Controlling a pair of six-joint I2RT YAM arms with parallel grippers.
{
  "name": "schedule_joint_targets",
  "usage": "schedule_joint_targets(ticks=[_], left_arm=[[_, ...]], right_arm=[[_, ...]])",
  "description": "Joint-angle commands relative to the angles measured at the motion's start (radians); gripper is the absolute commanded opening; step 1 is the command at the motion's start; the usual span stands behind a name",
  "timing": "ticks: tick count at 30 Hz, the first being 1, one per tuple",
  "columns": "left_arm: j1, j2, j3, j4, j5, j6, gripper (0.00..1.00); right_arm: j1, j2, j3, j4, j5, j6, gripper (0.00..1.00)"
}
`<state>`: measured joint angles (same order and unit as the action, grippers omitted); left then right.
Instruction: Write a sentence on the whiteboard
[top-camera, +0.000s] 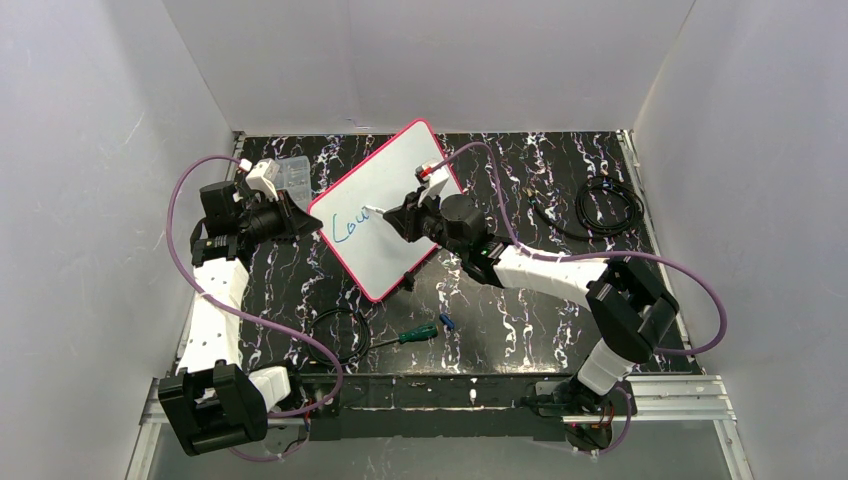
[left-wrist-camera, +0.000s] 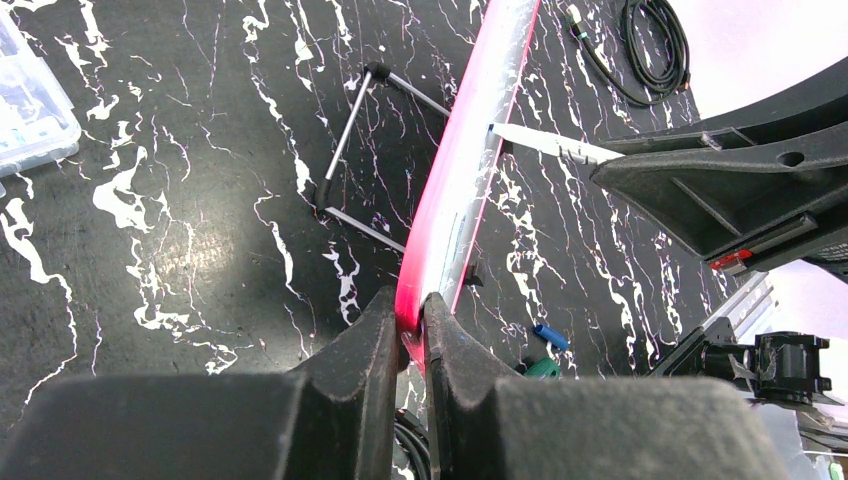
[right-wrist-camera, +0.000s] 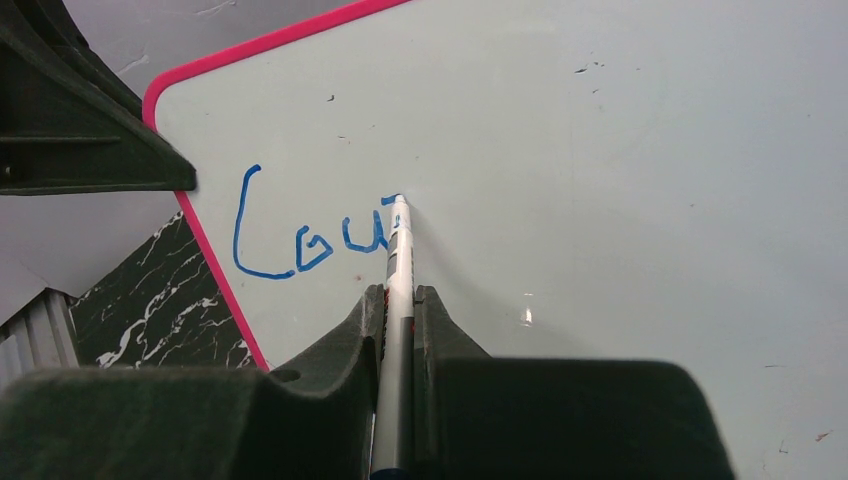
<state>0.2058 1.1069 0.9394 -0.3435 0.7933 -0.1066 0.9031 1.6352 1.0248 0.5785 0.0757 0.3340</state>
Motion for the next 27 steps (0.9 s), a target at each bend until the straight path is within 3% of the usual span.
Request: schedule_joint_targets(ticks=[1, 12, 27], left_arm=[[-0.002, -0.016, -0.001, -0.020, -0.020, 0.043, 0.00], [-0.002, -0.016, -0.001, -0.020, -0.021, 0.043, 0.00], [0.000, -0.015, -0.003, -0.020, -0.019, 0.044, 0.00]], right_arm=[[-0.012, -0.018, 0.001, 0.005, 0.032, -0.015, 0.01], [-0.010, -0.046, -0.080, 0.003, 0.024, -0.003, 0.01], [-0.012, -0.024, -0.055, 0.110, 0.001, 0.026, 0.01]])
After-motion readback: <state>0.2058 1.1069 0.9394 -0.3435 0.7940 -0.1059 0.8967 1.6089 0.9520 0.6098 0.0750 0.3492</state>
